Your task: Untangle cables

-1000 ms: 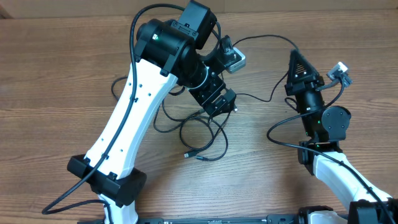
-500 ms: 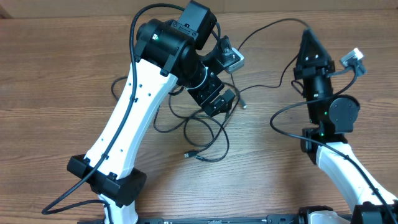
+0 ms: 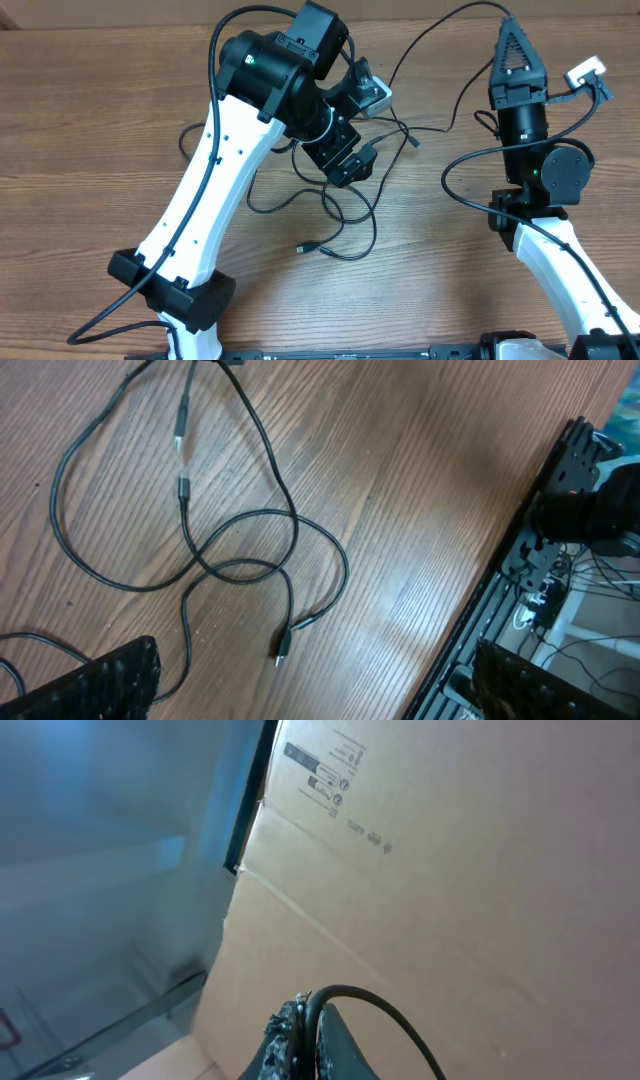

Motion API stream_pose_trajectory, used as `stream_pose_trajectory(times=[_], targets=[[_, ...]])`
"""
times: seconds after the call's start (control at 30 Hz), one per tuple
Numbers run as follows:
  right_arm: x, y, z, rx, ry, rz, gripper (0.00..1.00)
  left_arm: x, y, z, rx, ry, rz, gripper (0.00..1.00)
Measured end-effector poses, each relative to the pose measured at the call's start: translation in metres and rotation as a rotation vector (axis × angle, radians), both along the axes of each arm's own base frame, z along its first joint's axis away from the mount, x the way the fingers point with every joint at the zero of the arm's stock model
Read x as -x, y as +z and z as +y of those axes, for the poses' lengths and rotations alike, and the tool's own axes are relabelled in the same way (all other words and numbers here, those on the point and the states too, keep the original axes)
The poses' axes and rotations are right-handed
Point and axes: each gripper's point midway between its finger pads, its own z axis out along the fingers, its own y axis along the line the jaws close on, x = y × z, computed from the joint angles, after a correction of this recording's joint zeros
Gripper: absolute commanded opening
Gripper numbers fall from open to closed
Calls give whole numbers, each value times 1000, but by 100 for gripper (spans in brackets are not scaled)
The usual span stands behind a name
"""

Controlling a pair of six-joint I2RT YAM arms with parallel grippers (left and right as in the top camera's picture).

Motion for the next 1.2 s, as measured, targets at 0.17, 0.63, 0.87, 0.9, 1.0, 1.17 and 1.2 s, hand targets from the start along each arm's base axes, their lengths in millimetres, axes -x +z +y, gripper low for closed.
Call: stream_pose_trajectory(times=[0.17, 0.63, 0.87, 0.9, 1.0, 1.17, 1.2], targets=[[0, -2, 4, -2, 31, 9, 4, -2, -1, 1, -9, 4, -12, 99], [-5, -12, 31, -4, 100, 32, 4, -3, -1, 2, -12, 5, -14, 100], [-6, -5, 55, -29, 149, -4, 4, -3, -1, 2, -12, 5, -14, 100], [-5, -3, 53, -38, 139, -12, 4, -3, -1, 2, -12, 5, -14, 100], [0, 8, 45, -72, 104, -62, 4, -3, -1, 2, -12, 5, -14, 100], [22, 39, 28, -128, 69, -216, 4, -3, -1, 2, -12, 5, -14, 100], [26, 45, 25, -136, 62, -244, 4, -3, -1, 2, -12, 5, -14, 100]])
